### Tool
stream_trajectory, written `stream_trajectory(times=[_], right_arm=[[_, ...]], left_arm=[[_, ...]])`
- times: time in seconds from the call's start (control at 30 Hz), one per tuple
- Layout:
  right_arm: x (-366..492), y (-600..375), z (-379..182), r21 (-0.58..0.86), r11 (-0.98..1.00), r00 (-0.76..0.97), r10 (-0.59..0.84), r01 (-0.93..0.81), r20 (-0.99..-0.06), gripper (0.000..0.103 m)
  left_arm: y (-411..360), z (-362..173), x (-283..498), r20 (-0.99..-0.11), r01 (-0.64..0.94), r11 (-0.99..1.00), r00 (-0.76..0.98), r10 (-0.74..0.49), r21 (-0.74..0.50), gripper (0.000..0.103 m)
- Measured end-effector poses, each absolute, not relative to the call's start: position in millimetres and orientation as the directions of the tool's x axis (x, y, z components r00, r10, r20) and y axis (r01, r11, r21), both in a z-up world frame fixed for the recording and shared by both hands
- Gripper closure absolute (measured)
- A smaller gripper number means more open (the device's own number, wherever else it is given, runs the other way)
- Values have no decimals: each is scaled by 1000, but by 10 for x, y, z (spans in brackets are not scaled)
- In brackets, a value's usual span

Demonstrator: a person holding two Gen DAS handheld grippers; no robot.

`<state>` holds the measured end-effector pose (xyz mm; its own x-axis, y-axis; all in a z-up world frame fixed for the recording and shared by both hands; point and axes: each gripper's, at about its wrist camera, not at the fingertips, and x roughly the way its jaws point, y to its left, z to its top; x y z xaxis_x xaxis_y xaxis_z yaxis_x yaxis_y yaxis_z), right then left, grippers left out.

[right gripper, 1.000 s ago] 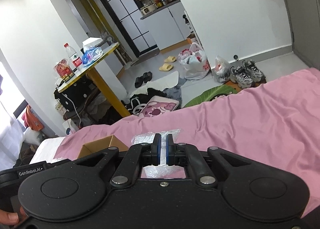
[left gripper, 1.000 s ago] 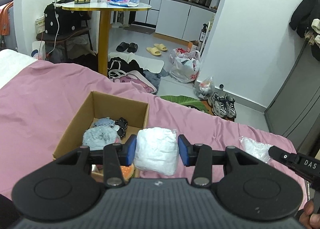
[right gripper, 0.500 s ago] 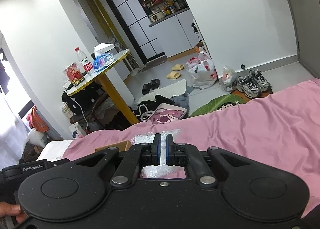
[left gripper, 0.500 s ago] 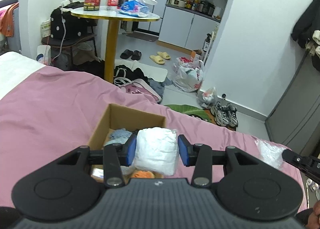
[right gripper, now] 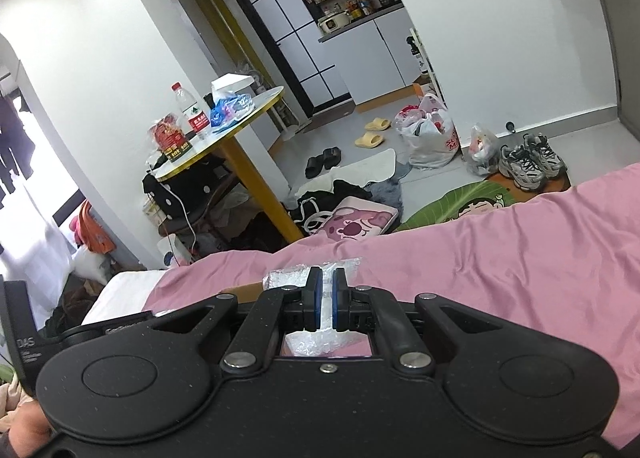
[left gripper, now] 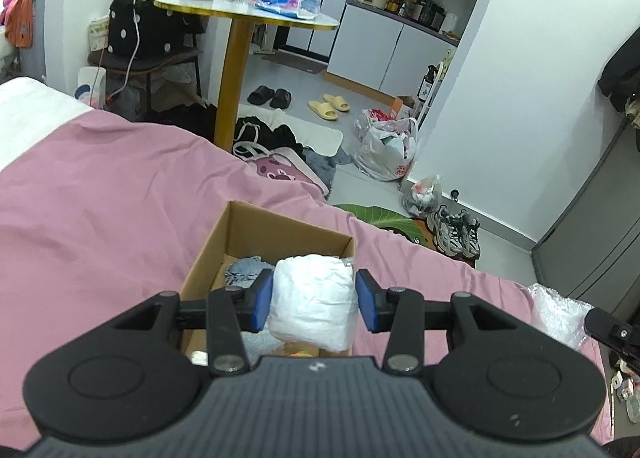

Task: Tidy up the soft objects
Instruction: 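Carry the white packet and clear bag over the cardboard box, then open the left tool and right tool to drop packet and bag into box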

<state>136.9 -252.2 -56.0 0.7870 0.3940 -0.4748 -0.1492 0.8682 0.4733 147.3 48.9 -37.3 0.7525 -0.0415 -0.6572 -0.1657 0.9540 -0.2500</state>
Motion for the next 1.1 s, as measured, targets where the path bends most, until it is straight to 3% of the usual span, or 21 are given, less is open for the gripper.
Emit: stream_trajectory(times=[1.03, 1.1], right_arm=[[1855, -1978, -1082, 465, 874, 683, 427, -143, -593, 98], [1871, -1975, -1092, 468, 872, 682, 432, -147, -590, 98]], left_arm=[[531, -1173, 2050, -818, -169, 956, 565, -105, -240, 59], [516, -1180, 2066, -817, -171, 955, 566, -104, -241, 52]])
